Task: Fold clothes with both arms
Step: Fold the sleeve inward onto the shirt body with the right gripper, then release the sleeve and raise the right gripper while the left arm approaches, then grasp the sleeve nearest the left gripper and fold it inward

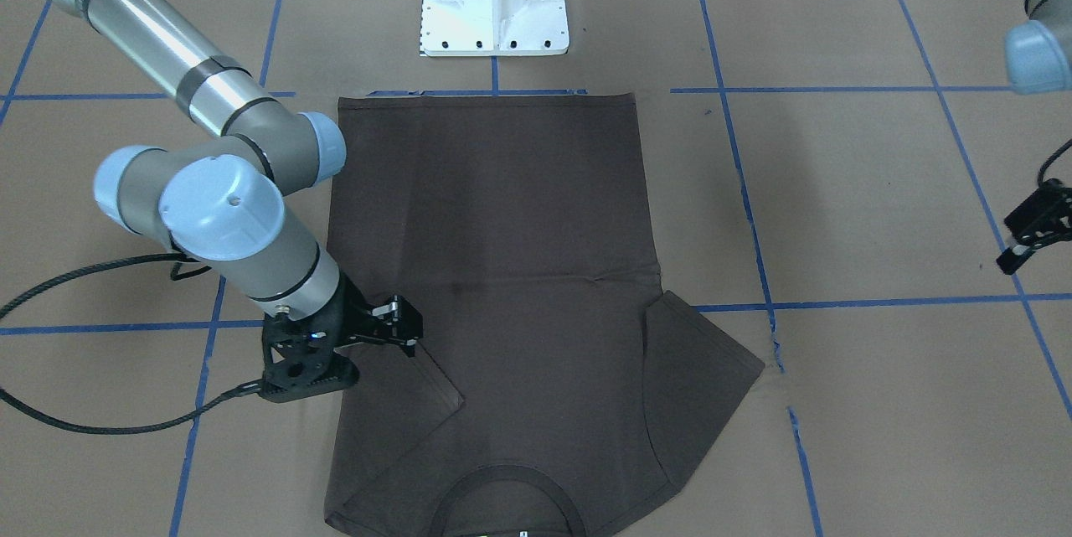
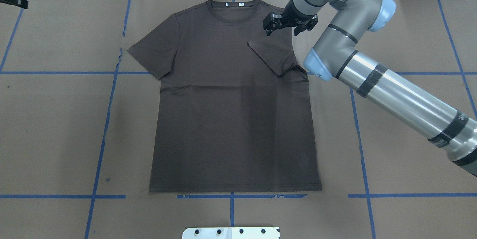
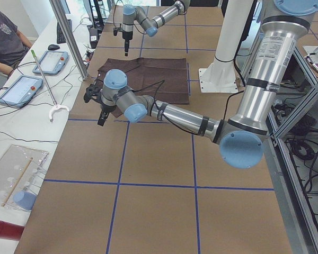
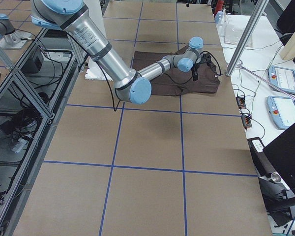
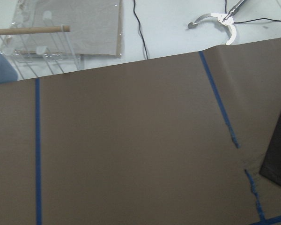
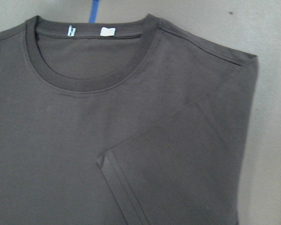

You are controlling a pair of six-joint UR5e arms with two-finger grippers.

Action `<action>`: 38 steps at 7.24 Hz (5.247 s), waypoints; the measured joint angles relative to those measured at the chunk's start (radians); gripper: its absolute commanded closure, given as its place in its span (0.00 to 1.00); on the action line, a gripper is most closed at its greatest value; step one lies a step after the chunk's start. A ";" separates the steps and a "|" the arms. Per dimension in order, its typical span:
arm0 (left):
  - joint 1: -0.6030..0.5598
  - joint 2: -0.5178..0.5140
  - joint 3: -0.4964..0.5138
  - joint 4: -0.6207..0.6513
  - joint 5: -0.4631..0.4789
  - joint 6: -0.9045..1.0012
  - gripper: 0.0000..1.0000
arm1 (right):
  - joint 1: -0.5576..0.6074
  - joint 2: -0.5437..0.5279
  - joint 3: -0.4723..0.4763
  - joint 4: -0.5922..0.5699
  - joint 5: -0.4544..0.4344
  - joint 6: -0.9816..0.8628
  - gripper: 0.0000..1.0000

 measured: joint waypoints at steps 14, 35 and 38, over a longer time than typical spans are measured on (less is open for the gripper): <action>0.472 -0.276 0.405 -0.168 0.600 -0.577 0.11 | 0.068 -0.163 0.398 -0.439 0.127 -0.159 0.00; 0.507 -0.501 0.355 0.051 0.588 -0.707 1.00 | 0.073 -0.173 0.403 -0.436 0.131 -0.162 0.00; 0.547 -0.614 0.524 -0.074 0.592 -0.776 1.00 | 0.073 -0.172 0.404 -0.436 0.130 -0.163 0.00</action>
